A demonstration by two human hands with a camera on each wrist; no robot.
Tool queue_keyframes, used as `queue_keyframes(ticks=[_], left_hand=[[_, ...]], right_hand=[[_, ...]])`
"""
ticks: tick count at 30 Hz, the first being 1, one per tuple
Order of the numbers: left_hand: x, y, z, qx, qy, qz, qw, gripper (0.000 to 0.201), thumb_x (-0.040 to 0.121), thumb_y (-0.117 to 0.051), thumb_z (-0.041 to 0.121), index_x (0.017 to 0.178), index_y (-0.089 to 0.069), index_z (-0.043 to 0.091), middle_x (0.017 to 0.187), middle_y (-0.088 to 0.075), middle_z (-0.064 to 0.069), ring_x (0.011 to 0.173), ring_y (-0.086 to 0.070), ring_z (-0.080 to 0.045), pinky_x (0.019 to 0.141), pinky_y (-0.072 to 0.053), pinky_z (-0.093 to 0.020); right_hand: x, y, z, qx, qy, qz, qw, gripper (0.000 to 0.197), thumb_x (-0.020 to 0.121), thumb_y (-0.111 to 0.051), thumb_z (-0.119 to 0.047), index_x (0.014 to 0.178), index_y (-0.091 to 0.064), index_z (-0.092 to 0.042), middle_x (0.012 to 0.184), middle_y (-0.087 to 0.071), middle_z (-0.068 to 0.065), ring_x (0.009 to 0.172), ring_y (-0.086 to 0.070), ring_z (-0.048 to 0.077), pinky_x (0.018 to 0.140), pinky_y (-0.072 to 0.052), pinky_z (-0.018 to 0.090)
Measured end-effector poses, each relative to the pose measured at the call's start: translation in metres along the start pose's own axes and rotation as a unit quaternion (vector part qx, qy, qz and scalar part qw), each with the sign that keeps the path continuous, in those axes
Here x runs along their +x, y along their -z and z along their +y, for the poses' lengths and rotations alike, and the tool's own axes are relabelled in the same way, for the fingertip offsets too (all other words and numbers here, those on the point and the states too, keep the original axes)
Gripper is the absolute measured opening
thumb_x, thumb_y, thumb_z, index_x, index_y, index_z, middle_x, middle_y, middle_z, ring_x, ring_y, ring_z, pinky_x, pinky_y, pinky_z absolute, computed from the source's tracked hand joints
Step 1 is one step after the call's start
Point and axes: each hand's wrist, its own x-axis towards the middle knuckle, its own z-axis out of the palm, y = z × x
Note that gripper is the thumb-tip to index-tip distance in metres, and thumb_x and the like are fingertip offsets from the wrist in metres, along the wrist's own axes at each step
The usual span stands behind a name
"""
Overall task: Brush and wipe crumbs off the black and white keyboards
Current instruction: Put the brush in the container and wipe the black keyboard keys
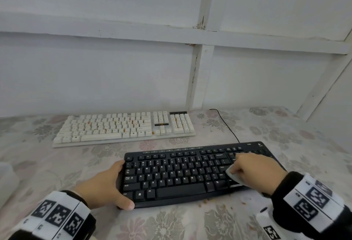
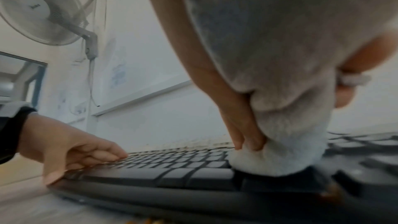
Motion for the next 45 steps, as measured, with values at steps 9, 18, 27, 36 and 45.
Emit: queue_keyframes(ticks=[9,18,27,36,45], left_hand=[[0.0,0.001,-0.001,0.011,-0.005,0.0,1.0,0.139,0.029,-0.087,0.04,0.145,-0.013,0.024,0.131,-0.045,0.015,0.12,-0.047,-0.01,0.105,-0.037,-0.03],[-0.001,0.002,0.0,0.01,-0.009,-0.003,1.0,0.137,0.025,-0.089,0.043,0.141,-0.018,0.03,0.126,-0.047,0.018,0.118,-0.048,-0.009,0.104,-0.038,-0.03],[-0.002,0.001,0.002,0.016,-0.012,-0.001,1.0,0.139,0.024,-0.087,0.041,0.142,-0.017,0.026,0.122,-0.047,0.02,0.117,-0.048,-0.009,0.097,-0.039,-0.024],[-0.002,0.001,0.003,0.009,-0.012,0.003,1.0,0.128,0.03,-0.083,0.038,0.141,-0.018,0.027,0.119,-0.046,0.025,0.114,-0.049,-0.007,0.094,-0.039,-0.023],[-0.002,0.0,0.002,0.021,-0.016,0.01,1.0,0.127,0.03,-0.083,0.041,0.14,-0.019,0.029,0.124,-0.046,0.021,0.116,-0.048,-0.007,0.1,-0.038,-0.026]], right_hand=[[-0.007,0.027,-0.067,0.183,0.195,0.018,0.963,0.029,0.097,-0.039,-0.036,0.099,-0.066,-0.026,0.095,-0.053,-0.005,0.085,-0.056,0.012,0.071,-0.043,0.025],[-0.005,0.009,-0.063,0.139,0.133,0.017,0.981,0.021,0.091,-0.042,-0.018,0.097,-0.062,-0.022,0.1,-0.051,-0.003,0.083,-0.059,0.018,0.065,-0.044,0.026],[-0.009,0.008,-0.009,0.035,0.01,-0.011,0.999,0.024,0.088,-0.036,-0.027,0.076,-0.051,-0.012,0.078,-0.036,-0.002,0.065,-0.037,0.015,0.048,-0.023,0.022],[-0.018,-0.014,0.03,0.053,0.011,-0.007,0.999,0.024,0.094,-0.041,-0.024,0.103,-0.06,-0.035,0.096,-0.053,-0.009,0.083,-0.057,0.01,0.065,-0.041,0.023],[-0.02,-0.035,0.08,-0.023,-0.1,-0.015,0.995,0.02,0.085,-0.05,-0.014,0.099,-0.061,-0.025,0.089,-0.053,-0.008,0.063,-0.048,0.011,0.051,-0.027,0.021]])
